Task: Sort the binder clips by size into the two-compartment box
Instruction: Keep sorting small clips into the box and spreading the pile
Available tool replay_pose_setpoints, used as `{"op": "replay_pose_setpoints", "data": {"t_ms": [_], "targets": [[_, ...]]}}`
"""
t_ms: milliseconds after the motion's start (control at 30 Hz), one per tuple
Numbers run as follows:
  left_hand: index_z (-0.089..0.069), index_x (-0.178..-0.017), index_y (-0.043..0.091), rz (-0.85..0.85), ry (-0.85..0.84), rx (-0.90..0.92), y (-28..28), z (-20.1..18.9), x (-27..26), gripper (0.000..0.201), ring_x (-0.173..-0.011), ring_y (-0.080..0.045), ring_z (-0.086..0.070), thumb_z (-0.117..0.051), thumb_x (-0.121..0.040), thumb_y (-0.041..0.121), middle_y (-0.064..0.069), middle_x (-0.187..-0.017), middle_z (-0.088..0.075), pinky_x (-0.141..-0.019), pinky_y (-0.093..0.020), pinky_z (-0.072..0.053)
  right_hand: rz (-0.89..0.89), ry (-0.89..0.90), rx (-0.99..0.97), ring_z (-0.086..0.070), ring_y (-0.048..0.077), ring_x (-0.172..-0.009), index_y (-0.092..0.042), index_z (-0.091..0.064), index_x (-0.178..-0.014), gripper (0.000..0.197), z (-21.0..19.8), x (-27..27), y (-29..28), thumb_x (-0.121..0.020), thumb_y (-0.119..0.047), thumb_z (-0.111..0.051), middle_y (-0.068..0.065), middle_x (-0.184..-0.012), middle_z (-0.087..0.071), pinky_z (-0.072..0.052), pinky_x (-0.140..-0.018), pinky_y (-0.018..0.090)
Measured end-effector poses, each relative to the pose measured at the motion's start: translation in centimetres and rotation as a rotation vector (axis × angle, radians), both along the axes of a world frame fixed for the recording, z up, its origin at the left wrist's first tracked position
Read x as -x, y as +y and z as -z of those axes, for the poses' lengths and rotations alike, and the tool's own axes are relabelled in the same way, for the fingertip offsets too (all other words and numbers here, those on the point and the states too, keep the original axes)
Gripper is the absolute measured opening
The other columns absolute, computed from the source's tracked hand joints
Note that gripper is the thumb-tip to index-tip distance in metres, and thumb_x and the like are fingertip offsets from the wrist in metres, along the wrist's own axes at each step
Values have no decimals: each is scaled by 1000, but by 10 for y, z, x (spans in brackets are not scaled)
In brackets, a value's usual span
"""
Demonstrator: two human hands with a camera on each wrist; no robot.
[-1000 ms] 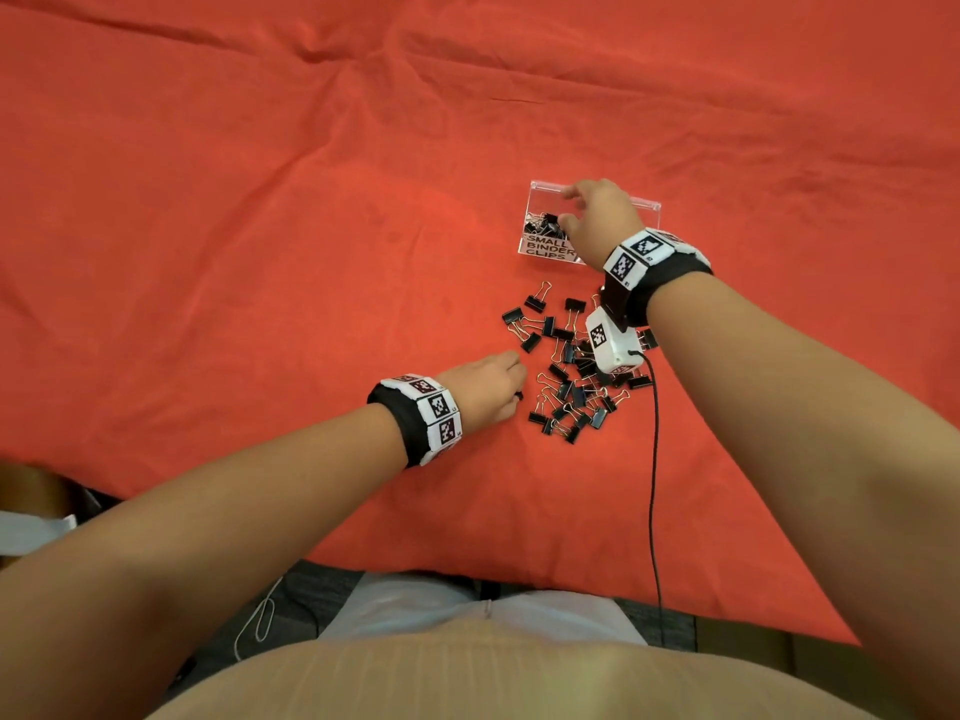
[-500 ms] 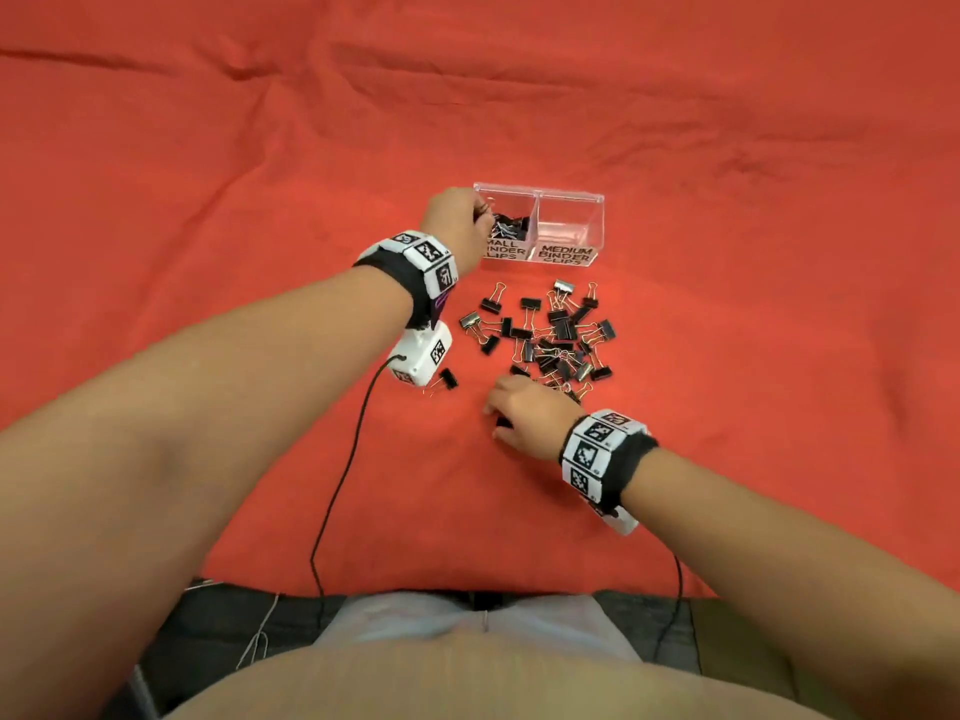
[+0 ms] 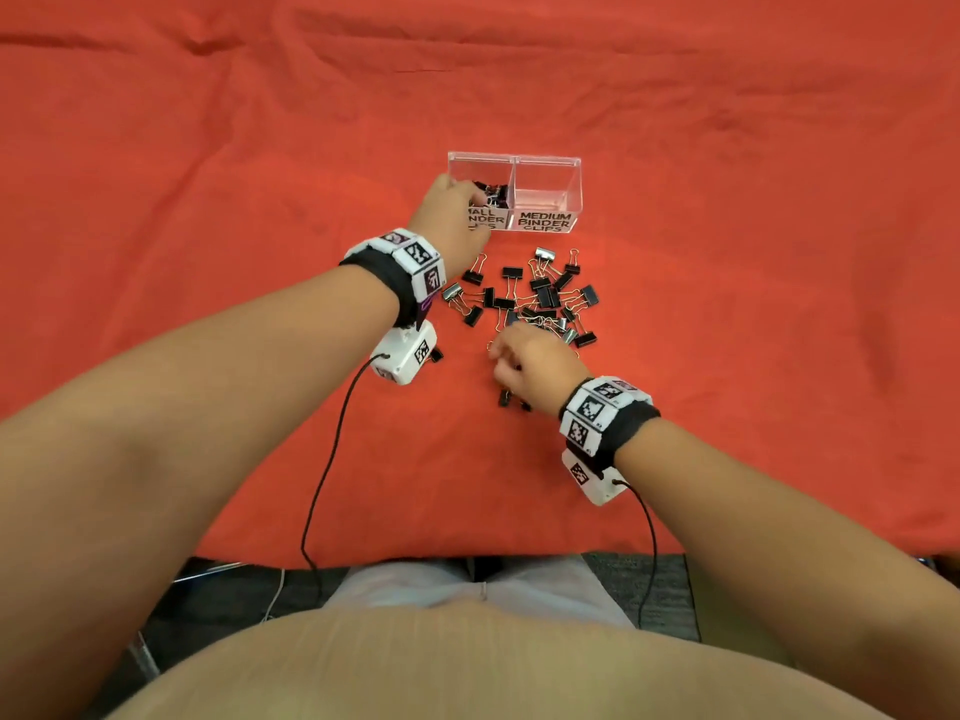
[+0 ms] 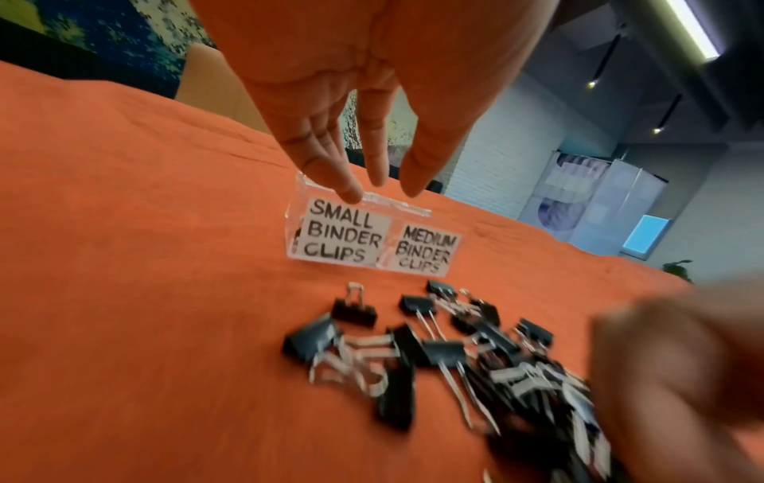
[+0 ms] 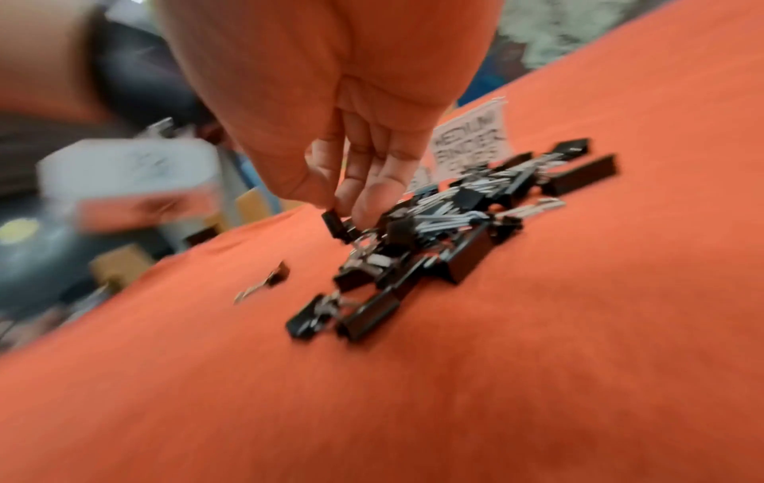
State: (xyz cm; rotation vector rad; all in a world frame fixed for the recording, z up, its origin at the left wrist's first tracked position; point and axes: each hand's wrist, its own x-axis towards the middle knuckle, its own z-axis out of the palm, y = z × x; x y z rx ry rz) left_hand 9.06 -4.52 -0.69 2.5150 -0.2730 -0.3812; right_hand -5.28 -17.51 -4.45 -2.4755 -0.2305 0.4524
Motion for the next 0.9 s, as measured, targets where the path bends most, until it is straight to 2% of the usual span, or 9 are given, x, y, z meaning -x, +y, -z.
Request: {"op": "replay_pose_setpoints", "data": {"t_ms": [67, 167, 267, 367, 433, 500, 600, 733, 900], "targets": [[-60, -109, 19, 17, 41, 12, 8, 6, 22, 22, -92, -13, -52, -59, -88, 20, 1, -116, -47, -84, -24, -42, 141, 9, -66, -55, 14, -75, -11, -65, -92, 13, -2, -3, -8, -82, -10, -56, -1, -85, -59, -47, -70, 26], [-64, -91, 16, 60, 87, 18, 16, 22, 57, 10, -83, -13, -52, -59, -84, 12, -2, -99, -57, -86, -31, -49, 329, 18, -138, -51, 7, -64, -13, -67, -87, 11, -4, -6, -21, -81, -9, -59, -6, -75, -57, -38, -57, 11], [-63, -81, 18, 129, 168, 21, 17, 36, 90, 9, -77, -13, -56, -59, -83, 10, 3, -87, -59, -83, -37, -54, 438, 34, -180, -48, 1, -60, -15, -68, -85, 11, -5, -6, -35, -81, -9, -60, -10, -69, -57, -39, -57, 11], [-63, -96, 19, 232, 188, -40, 16, 49, 117, 11, -82, -16, -55, -59, -85, 16, 1, -96, -54, -83, -37, -52, 361, 33, -142, -48, 1, -60, -15, -69, -84, 12, -2, 5, -38, -79, -9, -61, -7, -71, -58, -39, -59, 14], [-59, -111, 20, 257, 184, -64, 14, 55, 124, 24, -89, -20, -56, -59, -88, 19, -3, -109, -51, -84, -37, -51, 209, 33, -71, -48, 5, -64, -14, -71, -88, 12, 1, 14, -34, -79, -11, -63, -2, -78, -58, -41, -64, 19], [-56, -119, 20, 232, 182, -58, 10, 58, 125, 30, -96, -23, -57, -59, -89, 20, -6, -116, -50, -86, -38, -51, 67, 58, 41, -49, 12, -74, -15, -71, -95, 15, 5, 19, -32, -82, -16, -62, 1, -83, -57, -43, -70, 27], [-55, -115, 17, 189, 162, -52, 7, 59, 120, 26, -97, -26, -58, -58, -89, 18, -7, -114, -50, -86, -42, -51, 111, 72, 115, -51, 16, -84, -15, -70, -97, 17, 5, 18, -38, -85, -18, -59, 5, -89, -59, -46, -76, 31], [-57, -102, 14, 180, 147, -87, 13, 59, 113, 14, -95, -27, -58, -57, -89, 16, -7, -108, -51, -84, -40, -51, 271, 29, 64, -54, 18, -78, -14, -68, -89, 11, 0, 11, -43, -84, -13, -58, 3, -83, -58, -47, -71, 30], [-57, -102, 13, 152, 106, -76, 18, 56, 111, 19, -99, -29, -57, -53, -83, 11, -8, -111, -52, -85, -42, -50, 218, 10, 34, -52, 17, -83, -13, -66, -89, 13, -2, 10, -33, -82, -11, -56, 4, -84, -59, -46, -71, 30]]}}
